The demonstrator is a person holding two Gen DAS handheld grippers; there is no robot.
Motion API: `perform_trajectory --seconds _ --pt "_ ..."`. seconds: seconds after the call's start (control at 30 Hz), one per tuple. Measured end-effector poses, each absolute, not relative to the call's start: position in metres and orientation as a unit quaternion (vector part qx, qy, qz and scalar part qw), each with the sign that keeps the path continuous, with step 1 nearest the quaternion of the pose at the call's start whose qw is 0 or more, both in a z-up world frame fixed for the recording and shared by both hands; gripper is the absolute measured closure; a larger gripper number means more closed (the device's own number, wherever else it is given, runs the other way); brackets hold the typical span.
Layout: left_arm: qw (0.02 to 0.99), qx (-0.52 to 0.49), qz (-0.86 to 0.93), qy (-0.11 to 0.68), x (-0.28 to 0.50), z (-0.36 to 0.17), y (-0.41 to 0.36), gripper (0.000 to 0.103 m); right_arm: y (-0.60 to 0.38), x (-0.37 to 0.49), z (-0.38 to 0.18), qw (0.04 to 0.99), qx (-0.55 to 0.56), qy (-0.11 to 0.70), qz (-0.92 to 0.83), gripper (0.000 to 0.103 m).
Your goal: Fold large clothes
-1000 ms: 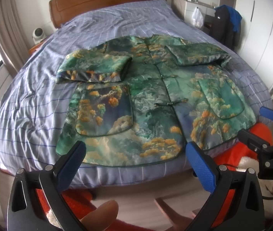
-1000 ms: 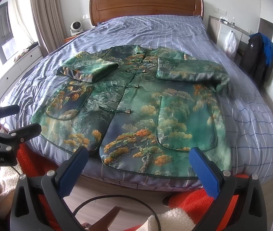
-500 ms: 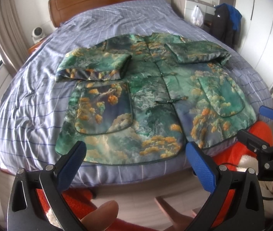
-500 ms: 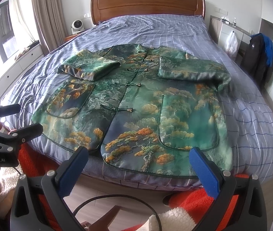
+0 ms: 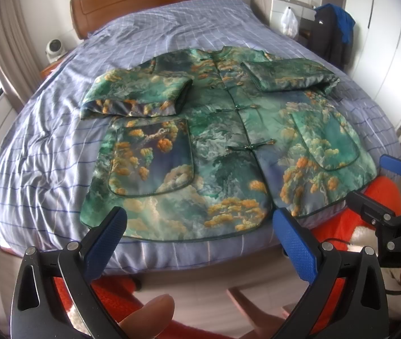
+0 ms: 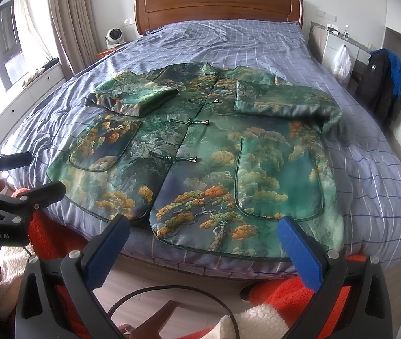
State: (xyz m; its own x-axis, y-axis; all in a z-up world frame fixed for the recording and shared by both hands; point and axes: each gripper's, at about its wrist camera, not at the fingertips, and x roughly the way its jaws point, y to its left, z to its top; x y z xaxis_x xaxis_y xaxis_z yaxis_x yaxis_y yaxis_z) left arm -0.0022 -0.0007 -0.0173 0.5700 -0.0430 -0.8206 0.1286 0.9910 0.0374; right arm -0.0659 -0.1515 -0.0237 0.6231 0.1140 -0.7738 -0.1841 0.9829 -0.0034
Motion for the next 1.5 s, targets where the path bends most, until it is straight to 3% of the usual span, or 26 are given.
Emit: perform_trajectory --seconds 1.5 --pt "0.879 0.032 -0.049 0.474 -0.003 -0.0259 0.0036 0.0 -0.1508 -0.07 -0.0287 0.898 -0.036 0.43 0.081 0.0"
